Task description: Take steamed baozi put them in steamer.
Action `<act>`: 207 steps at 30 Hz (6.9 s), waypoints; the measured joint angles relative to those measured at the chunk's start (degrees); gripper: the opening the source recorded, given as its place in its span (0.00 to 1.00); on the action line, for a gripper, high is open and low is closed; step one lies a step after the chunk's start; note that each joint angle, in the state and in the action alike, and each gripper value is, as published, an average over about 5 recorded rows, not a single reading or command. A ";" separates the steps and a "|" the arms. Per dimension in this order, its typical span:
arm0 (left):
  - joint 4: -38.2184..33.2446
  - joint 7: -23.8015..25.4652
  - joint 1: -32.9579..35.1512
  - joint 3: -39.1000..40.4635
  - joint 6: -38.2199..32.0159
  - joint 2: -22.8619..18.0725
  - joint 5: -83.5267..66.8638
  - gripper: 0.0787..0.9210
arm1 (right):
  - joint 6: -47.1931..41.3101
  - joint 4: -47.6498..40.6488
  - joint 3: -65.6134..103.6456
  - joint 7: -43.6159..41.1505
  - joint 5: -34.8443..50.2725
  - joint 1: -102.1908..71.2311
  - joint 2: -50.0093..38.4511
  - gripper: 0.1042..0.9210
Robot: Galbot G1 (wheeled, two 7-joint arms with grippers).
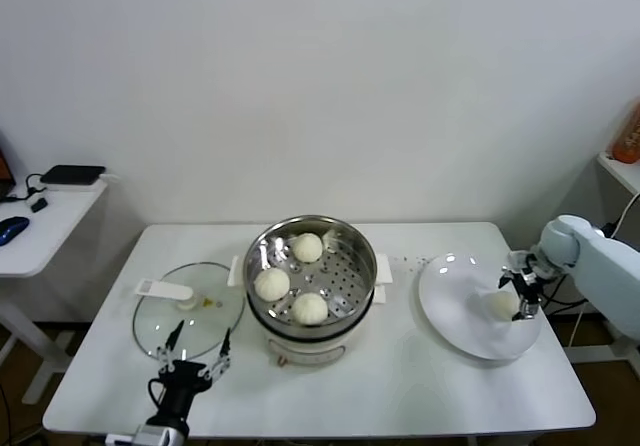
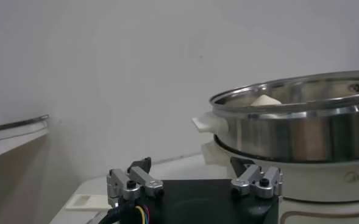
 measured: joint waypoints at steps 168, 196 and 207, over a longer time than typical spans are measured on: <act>-3.36 -2.86 1.11 2.76 -1.53 -0.30 1.06 0.88 | -8.76 45.93 45.77 39.20 39.73 -32.53 0.59 0.88; -3.02 -1.43 1.03 -1.93 -1.76 1.55 -2.99 0.88 | 7.54 58.74 76.55 52.43 35.77 -81.25 23.85 0.88; -2.96 -1.15 0.81 -3.40 -1.79 1.54 -3.94 0.88 | 10.10 60.76 77.40 52.86 35.82 -88.01 27.12 0.88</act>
